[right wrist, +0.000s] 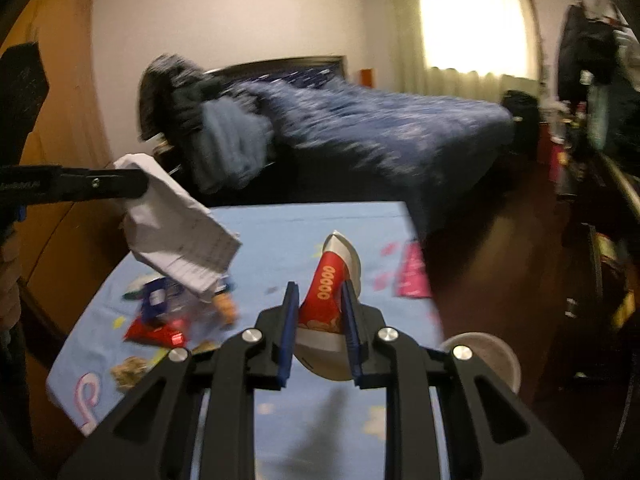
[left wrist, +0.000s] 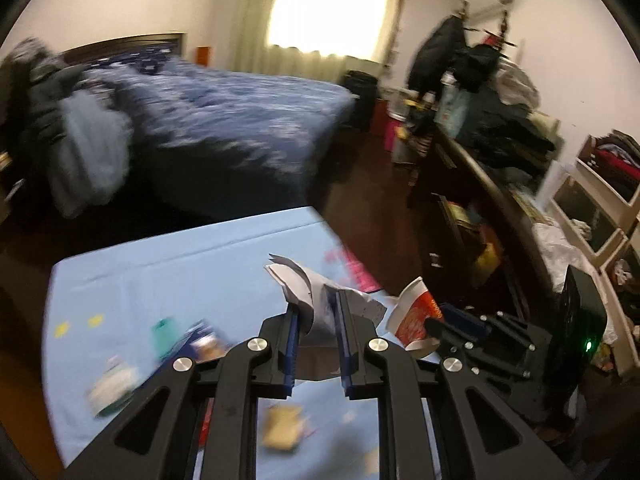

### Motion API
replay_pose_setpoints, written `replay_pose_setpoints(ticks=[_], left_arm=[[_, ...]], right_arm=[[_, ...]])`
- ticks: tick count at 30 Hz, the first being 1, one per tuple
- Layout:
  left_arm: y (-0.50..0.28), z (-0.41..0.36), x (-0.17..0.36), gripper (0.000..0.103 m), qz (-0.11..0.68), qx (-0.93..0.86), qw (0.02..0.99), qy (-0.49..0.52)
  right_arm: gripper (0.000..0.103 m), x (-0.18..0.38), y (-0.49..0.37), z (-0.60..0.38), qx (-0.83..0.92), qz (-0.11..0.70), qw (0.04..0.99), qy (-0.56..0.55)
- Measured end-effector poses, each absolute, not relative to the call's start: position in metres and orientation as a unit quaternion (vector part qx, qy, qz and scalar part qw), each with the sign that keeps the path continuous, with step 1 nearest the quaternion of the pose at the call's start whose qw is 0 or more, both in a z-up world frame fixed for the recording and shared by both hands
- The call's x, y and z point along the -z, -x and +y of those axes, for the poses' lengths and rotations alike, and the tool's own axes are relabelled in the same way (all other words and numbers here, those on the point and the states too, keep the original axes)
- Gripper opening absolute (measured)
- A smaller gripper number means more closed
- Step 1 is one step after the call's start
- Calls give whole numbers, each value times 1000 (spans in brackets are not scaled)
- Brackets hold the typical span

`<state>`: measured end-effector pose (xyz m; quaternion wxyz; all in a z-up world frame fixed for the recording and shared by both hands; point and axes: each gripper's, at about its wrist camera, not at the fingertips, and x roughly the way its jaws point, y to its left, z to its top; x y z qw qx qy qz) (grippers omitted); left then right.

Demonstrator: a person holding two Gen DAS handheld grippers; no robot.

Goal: Collect trash
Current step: 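Carry both items over the white bin and open both tools to drop them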

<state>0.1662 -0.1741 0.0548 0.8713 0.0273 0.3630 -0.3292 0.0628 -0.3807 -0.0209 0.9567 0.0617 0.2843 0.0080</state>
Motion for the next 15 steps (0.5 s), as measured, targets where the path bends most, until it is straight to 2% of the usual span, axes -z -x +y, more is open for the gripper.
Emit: replay_pose_setpoints(ticks=[6,15], left_arm=[[-197,-308,-33,16,386,370,842,-63],[-239,-453,68,16,477,363,792,-112]], right_arm=[[23,57,-63,-478,87,307,942,-105],[23,187,-82,-598,164,387,881,-216]])
